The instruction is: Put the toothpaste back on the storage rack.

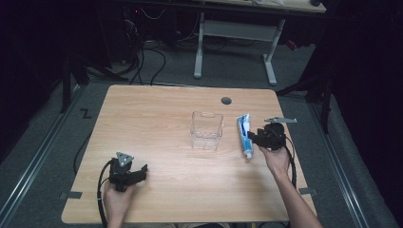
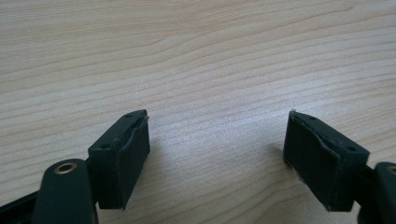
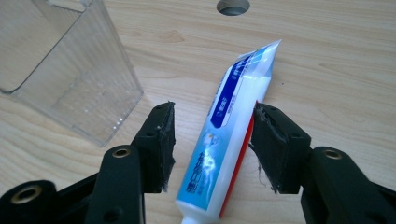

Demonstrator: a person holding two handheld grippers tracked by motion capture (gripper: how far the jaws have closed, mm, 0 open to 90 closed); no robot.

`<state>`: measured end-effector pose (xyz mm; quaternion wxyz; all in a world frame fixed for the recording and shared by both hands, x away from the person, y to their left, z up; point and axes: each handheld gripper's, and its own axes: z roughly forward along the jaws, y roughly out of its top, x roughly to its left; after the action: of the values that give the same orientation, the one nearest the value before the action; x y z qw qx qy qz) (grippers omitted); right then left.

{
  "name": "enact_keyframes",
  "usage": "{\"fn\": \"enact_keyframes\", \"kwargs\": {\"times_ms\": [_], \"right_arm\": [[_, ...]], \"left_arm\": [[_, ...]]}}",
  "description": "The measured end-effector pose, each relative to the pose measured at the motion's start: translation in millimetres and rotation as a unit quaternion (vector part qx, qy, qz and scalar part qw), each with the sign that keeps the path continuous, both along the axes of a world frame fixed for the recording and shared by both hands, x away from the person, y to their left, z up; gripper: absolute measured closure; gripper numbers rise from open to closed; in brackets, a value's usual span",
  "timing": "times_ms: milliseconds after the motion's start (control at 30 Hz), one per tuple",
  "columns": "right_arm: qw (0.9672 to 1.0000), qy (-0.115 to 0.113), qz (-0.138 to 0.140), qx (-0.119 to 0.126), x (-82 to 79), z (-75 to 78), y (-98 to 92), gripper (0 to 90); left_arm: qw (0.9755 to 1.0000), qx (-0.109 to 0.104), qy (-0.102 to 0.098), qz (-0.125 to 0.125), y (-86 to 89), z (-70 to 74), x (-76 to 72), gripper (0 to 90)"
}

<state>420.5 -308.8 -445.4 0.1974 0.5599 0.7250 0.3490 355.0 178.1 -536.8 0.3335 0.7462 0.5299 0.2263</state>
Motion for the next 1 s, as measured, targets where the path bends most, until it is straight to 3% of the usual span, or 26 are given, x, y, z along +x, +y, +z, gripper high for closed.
{"fn": "enact_keyframes", "kwargs": {"times_ms": [100,333,400,1000], "right_arm": [[0.9998,0.009,-0.009,-0.012,13.6,2.1,-0.1,43.1],[0.9995,0.017,-0.012,-0.025,30.0,4.6,3.3,40.9],[0.9992,0.029,-0.014,-0.025,39.0,3.5,4.2,40.5],[0.9952,0.081,-0.015,-0.054,81.2,-17.2,23.3,38.3]], "left_arm": [[1.0,0.0,0.0,0.0,0.0,0.0,0.0,23.1],[1.0,0.0,0.0,0.0,0.0,0.0,0.0,23.1],[1.0,0.0,0.0,0.0,0.0,0.0,0.0,23.1],[1.0,0.0,0.0,0.0,0.0,0.0,0.0,23.1]]}}
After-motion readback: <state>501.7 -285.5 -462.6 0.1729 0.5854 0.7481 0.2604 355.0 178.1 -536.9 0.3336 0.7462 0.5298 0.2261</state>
